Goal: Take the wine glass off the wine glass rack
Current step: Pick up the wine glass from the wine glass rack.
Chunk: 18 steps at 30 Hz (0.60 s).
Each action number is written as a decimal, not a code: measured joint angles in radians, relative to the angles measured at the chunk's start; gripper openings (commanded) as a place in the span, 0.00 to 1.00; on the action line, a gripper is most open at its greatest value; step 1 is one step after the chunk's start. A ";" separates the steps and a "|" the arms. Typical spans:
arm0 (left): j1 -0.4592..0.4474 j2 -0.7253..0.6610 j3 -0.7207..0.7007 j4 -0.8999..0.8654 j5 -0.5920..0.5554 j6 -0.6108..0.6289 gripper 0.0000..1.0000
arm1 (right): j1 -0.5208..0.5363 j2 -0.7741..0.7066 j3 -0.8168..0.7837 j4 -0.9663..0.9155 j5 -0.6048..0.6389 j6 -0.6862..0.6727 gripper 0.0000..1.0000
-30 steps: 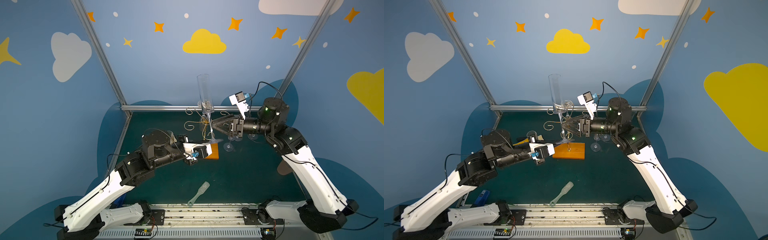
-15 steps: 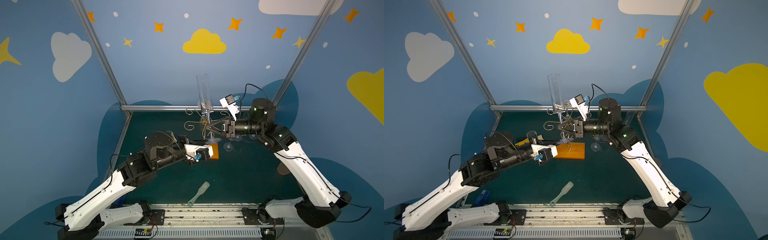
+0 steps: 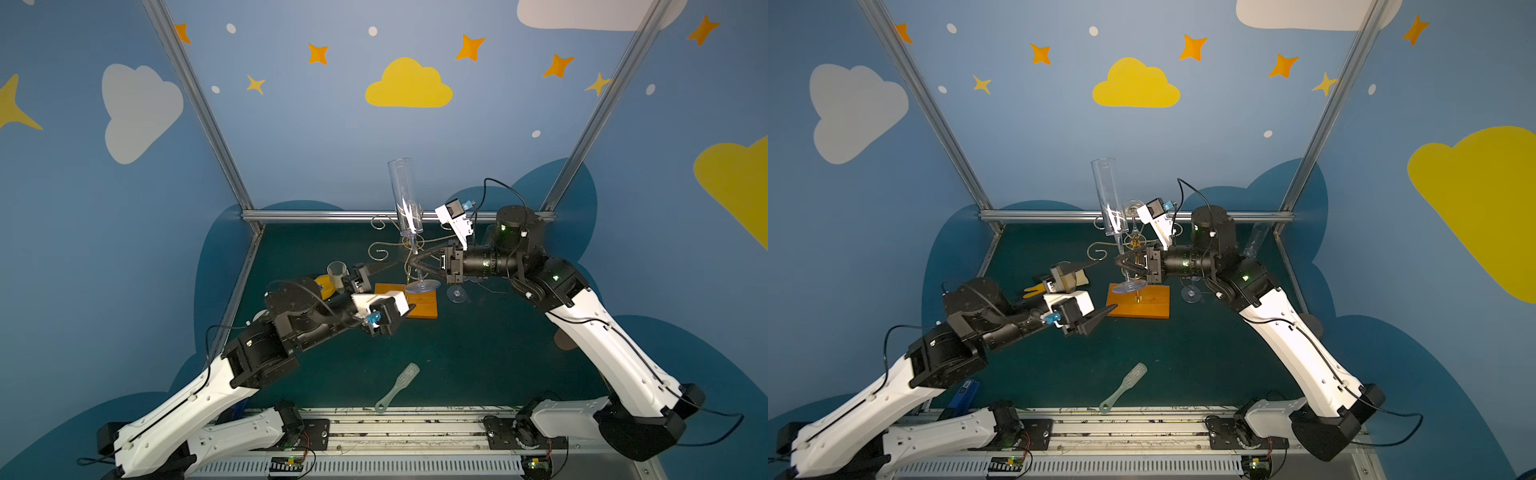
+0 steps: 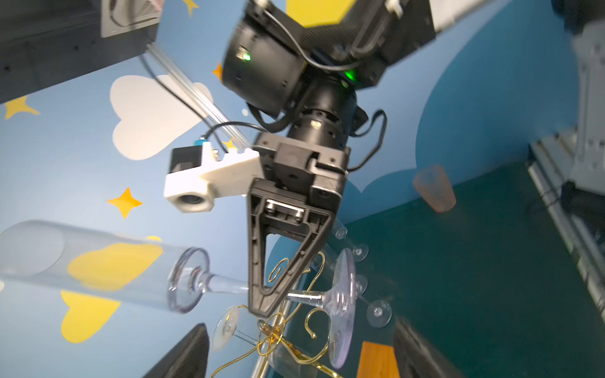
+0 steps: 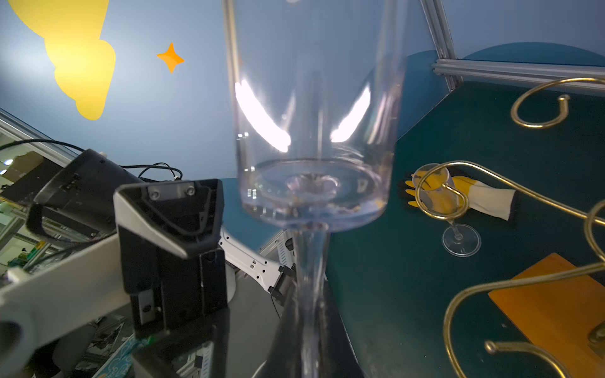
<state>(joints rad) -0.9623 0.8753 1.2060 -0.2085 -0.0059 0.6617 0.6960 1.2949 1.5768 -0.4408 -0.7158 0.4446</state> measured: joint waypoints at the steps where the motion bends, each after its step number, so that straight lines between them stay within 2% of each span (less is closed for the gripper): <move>1: 0.006 -0.021 -0.008 0.018 0.008 -0.040 0.93 | 0.006 -0.012 -0.012 0.002 0.016 -0.020 0.00; 5: 0.069 -0.051 0.012 0.061 0.045 -0.193 0.93 | 0.042 -0.060 -0.055 0.003 0.072 -0.102 0.00; 9: 0.168 -0.042 0.036 0.087 0.116 -0.352 0.93 | 0.092 -0.086 -0.089 0.026 0.114 -0.198 0.00; 18: 0.331 0.016 0.050 0.144 0.336 -0.714 0.94 | 0.197 -0.092 -0.114 0.017 0.211 -0.367 0.00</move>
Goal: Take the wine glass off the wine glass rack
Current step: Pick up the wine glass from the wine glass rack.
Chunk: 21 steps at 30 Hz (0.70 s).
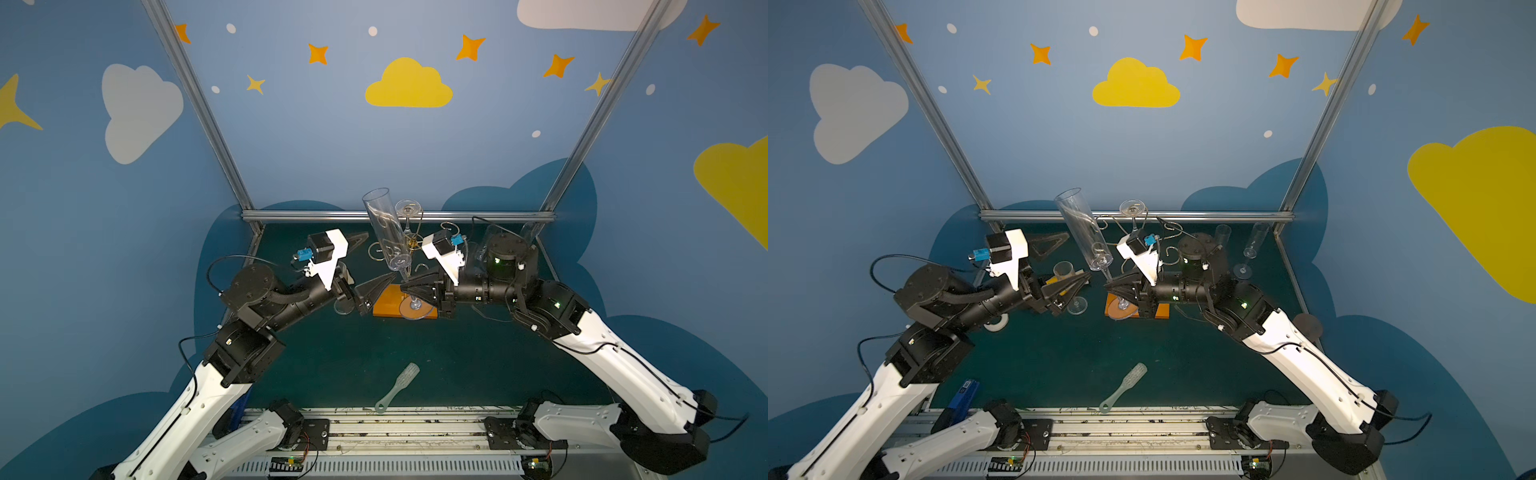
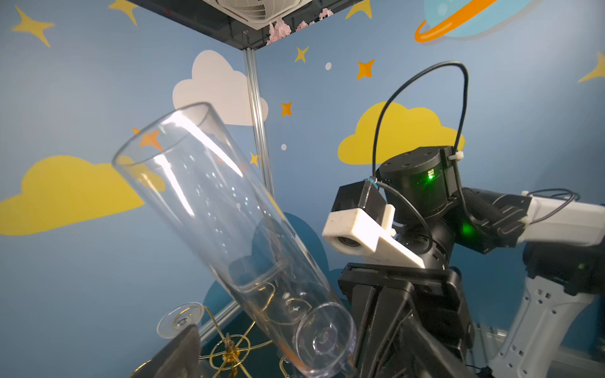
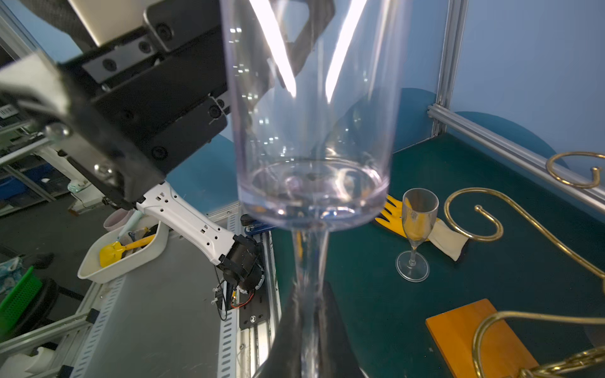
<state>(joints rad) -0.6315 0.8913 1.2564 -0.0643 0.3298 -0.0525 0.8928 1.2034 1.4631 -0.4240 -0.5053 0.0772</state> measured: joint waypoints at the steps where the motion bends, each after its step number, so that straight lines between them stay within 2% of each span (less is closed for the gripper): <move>1: 0.009 0.006 0.004 0.007 0.024 -0.037 0.94 | 0.004 -0.002 -0.005 0.001 0.011 -0.010 0.00; 14: 0.105 0.062 0.026 0.114 0.239 -0.369 0.94 | 0.033 -0.020 -0.047 0.009 0.068 -0.055 0.00; 21: 0.126 0.108 0.026 0.138 0.261 -0.475 0.91 | 0.056 -0.020 -0.063 0.008 0.077 -0.068 0.00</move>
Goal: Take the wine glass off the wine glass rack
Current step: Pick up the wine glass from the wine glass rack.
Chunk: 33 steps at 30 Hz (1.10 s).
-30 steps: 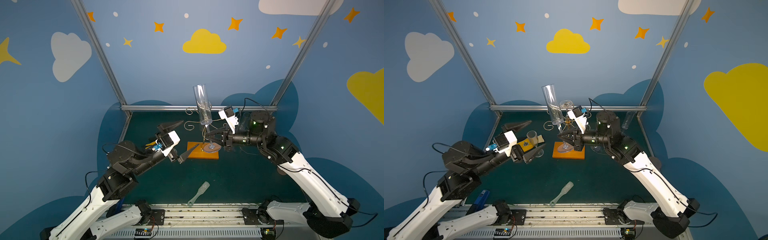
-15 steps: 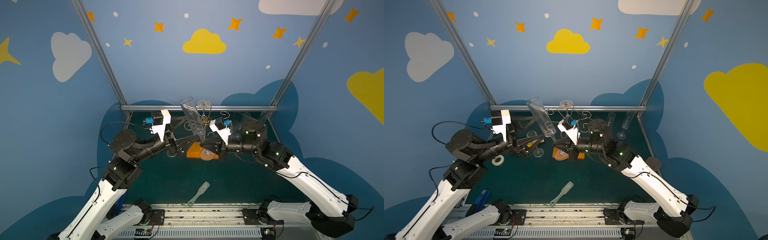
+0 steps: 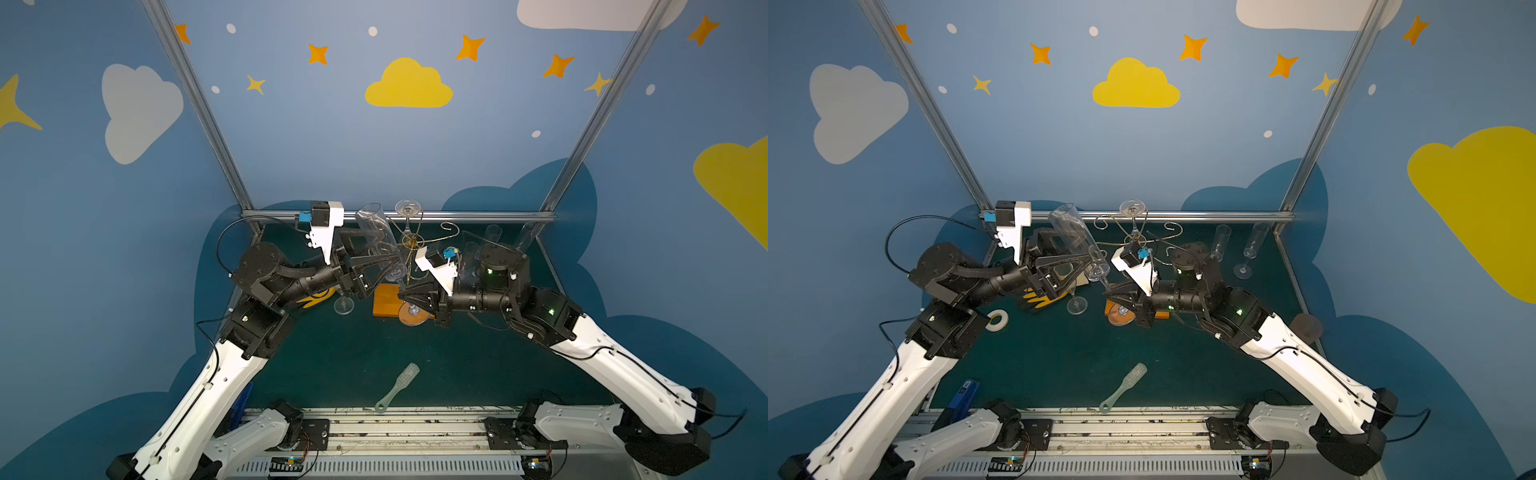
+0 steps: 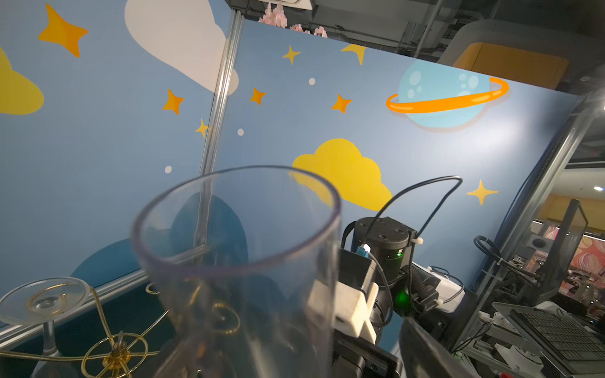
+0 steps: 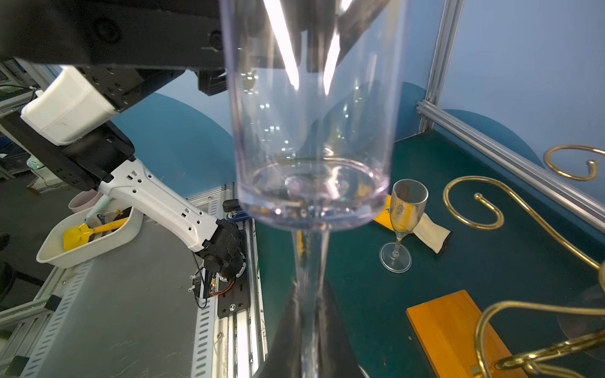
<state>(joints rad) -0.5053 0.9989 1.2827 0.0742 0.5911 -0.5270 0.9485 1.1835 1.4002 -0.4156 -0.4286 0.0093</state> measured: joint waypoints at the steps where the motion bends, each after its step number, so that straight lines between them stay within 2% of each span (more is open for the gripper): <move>1: 0.002 0.002 0.000 0.005 -0.002 -0.007 0.90 | 0.004 0.000 -0.001 0.000 0.002 -0.003 0.00; 5: 0.006 0.003 0.000 0.031 -0.003 -0.033 0.82 | 0.018 -0.006 -0.014 0.007 0.002 -0.010 0.00; 18: 0.010 0.002 -0.021 0.072 -0.009 -0.057 0.41 | 0.057 -0.007 -0.060 0.044 0.026 -0.003 0.00; 27: 0.012 -0.012 -0.042 0.084 -0.027 -0.054 0.33 | 0.068 -0.005 -0.066 0.051 0.051 0.009 0.00; 28: 0.013 -0.014 -0.043 0.083 -0.028 -0.051 0.33 | 0.070 -0.005 -0.068 0.053 0.055 0.010 0.19; 29: 0.013 -0.017 -0.046 0.083 -0.031 -0.049 0.33 | 0.071 -0.005 -0.069 0.055 0.059 0.013 0.49; 31: 0.013 -0.024 -0.055 0.078 -0.040 -0.037 0.32 | 0.073 -0.004 -0.070 0.063 0.076 0.018 0.85; 33: 0.013 -0.031 -0.063 0.065 -0.050 -0.026 0.32 | 0.076 -0.005 -0.070 0.071 0.107 0.029 0.89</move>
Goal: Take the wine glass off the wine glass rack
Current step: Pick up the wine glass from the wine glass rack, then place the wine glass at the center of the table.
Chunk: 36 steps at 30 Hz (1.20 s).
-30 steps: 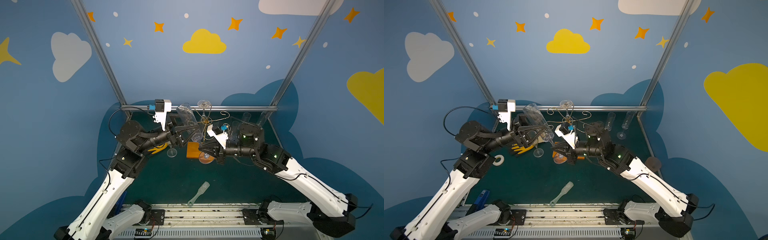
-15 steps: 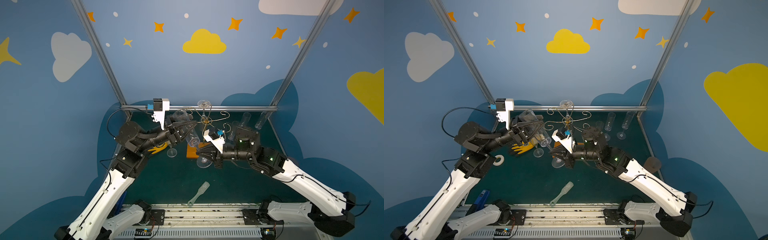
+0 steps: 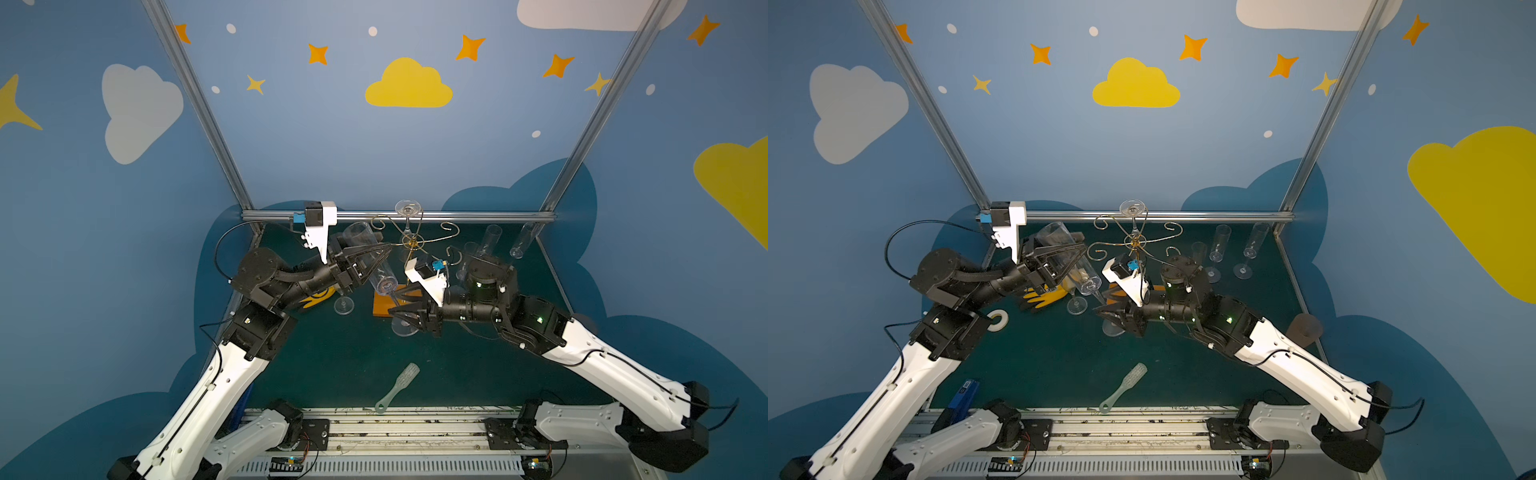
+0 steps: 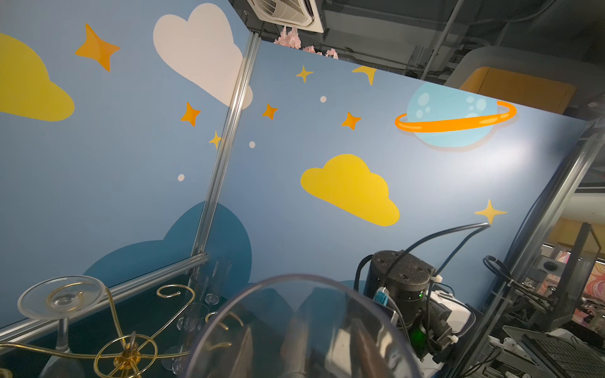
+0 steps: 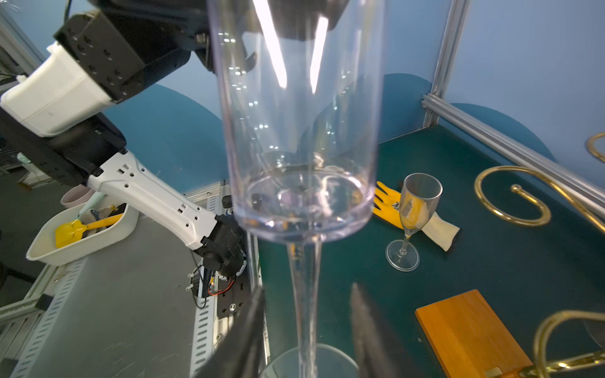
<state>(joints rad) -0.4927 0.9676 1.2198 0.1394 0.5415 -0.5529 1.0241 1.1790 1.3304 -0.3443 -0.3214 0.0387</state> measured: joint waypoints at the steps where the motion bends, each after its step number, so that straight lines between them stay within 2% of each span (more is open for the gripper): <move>1: 0.000 -0.004 -0.001 -0.011 -0.005 0.007 0.32 | 0.000 -0.001 0.000 0.003 0.015 0.006 0.89; 5: 0.000 -0.038 -0.005 -0.071 -0.033 0.052 0.32 | 0.000 -0.043 -0.037 0.026 0.080 0.015 0.89; 11: 0.000 -0.120 -0.005 -0.172 -0.089 0.144 0.33 | 0.000 -0.206 -0.127 0.077 0.208 0.014 0.90; 17: 0.000 -0.197 -0.030 -0.279 -0.192 0.255 0.33 | -0.001 -0.352 -0.201 0.111 0.347 0.018 0.89; 25: 0.000 -0.345 -0.226 -0.313 -0.408 0.391 0.32 | -0.001 -0.448 -0.285 0.104 0.480 0.049 0.90; 31: 0.000 -0.431 -0.449 -0.235 -0.579 0.460 0.31 | -0.001 -0.492 -0.312 0.092 0.539 0.064 0.90; 36: 0.001 -0.454 -0.590 -0.136 -0.675 0.503 0.31 | -0.001 -0.518 -0.314 0.089 0.570 0.077 0.90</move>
<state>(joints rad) -0.4915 0.5133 0.6300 0.0032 -0.1333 -0.0498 1.0229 0.6609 1.0164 -0.2550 0.2489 0.1154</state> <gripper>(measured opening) 0.463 0.896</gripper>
